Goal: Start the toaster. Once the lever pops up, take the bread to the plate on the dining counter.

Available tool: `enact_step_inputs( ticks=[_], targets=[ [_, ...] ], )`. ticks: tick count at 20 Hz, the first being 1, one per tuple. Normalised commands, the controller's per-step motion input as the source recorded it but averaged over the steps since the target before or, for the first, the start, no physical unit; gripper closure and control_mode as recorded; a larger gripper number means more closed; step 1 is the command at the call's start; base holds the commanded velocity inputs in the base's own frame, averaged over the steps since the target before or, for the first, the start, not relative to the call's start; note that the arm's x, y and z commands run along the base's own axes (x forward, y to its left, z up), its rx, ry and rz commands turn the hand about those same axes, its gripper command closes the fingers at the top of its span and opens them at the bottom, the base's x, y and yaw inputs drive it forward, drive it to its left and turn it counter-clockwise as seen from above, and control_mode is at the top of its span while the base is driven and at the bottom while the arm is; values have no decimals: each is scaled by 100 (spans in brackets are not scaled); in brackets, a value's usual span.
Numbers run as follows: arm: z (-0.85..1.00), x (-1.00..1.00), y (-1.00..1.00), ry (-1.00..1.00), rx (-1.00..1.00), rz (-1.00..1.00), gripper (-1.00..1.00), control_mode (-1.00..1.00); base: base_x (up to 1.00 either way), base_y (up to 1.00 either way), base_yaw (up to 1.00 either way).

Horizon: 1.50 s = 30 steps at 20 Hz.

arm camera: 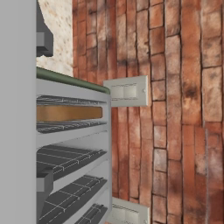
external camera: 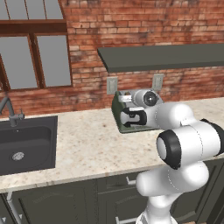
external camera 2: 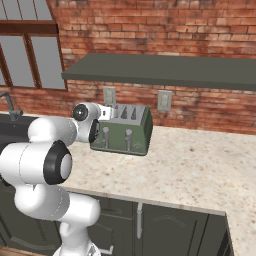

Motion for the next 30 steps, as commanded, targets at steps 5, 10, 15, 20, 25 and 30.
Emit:
enact_step_inputs(
  ticks=[5, 10, 15, 20, 25, 30],
  targets=[
    [0, 0, 0, 0, 0, 0, -100, -100, 0, 0, 0],
    [0, 0, 0, 0, 0, 0, -100, -100, 0, 0, 0],
    [0, 0, 0, 0, 0, 0, -100, -100, 0, 0, 0],
    [0, 0, 0, 0, 0, 0, -100, -100, 0, 0, 0],
    [0, 0, 0, 0, 0, 0, -100, -100, 0, 0, 0],
    [0, 0, 0, 0, 0, 0, -100, -100, 0, 0, 0]
  ],
)
